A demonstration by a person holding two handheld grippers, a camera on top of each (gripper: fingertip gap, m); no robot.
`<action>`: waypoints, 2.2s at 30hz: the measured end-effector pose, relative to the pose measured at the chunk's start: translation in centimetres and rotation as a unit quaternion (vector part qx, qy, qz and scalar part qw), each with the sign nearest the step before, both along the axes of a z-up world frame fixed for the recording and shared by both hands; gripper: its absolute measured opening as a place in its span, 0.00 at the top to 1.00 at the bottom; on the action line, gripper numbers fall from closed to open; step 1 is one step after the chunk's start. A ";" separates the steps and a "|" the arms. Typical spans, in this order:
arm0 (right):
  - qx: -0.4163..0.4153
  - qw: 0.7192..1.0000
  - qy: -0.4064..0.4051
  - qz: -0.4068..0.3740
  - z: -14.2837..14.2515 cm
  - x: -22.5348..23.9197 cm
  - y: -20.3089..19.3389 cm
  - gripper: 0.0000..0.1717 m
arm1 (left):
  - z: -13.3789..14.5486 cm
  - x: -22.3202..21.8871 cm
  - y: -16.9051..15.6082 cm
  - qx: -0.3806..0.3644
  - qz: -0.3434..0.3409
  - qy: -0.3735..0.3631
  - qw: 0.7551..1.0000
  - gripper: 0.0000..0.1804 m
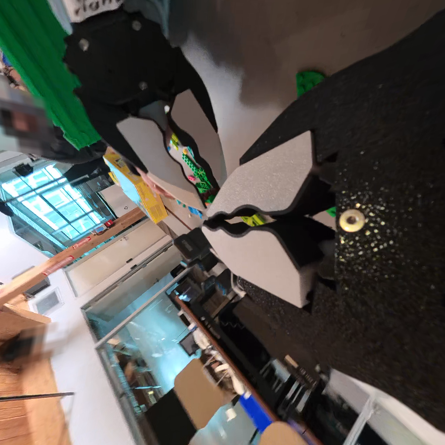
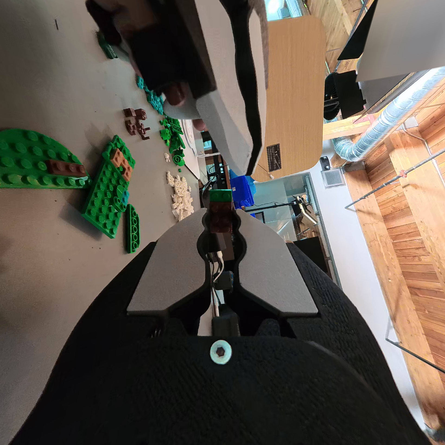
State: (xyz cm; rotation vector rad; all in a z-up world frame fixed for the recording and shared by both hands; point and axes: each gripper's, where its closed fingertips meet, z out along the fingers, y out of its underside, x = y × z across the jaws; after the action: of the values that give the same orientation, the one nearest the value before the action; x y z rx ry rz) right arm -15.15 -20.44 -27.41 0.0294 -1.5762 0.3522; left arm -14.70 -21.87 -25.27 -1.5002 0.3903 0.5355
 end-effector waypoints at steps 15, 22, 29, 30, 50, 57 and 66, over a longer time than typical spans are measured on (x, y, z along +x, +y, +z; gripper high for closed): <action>0.004 1.000 0.003 -0.003 -0.1 0.0 0.1 0.91 | -0.7 1.9 0.6 -0.069 -0.181 -0.379 0.905 0.41; 0.031 0.999 0.034 -0.004 0.2 0.0 -0.7 0.91 | -1.9 1.3 0.7 -0.088 -0.151 -0.362 0.916 0.73; 0.053 0.998 0.045 -0.012 0.0 -0.2 -1.0 0.91 | -2.3 1.0 0.6 -0.091 -0.134 -0.331 0.930 0.96; 0.055 0.997 0.046 -0.015 0.0 -0.3 -1.0 0.91 | -2.4 0.9 0.6 -0.091 -0.132 -0.332 0.929 0.96; -0.305 0.927 -0.210 0.060 -0.4 0.1 -1.3 0.91 | -2.0 0.7 0.2 -0.087 -0.160 -0.347 0.920 0.97; -0.400 0.865 -0.289 0.090 -0.7 0.4 -1.4 0.91 | -1.9 1.0 0.3 -0.090 -0.162 -0.347 0.920 0.96; -0.110 0.990 -0.082 0.026 -0.9 -0.1 -1.1 0.91 | -2.8 0.8 0.5 -0.103 -0.147 -0.359 0.916 0.97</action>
State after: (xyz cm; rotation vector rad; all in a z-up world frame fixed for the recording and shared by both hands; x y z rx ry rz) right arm -15.29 -21.54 -28.27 -0.1318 -1.6918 0.5805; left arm -13.91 -21.38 -28.06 -1.6862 0.0854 -0.3175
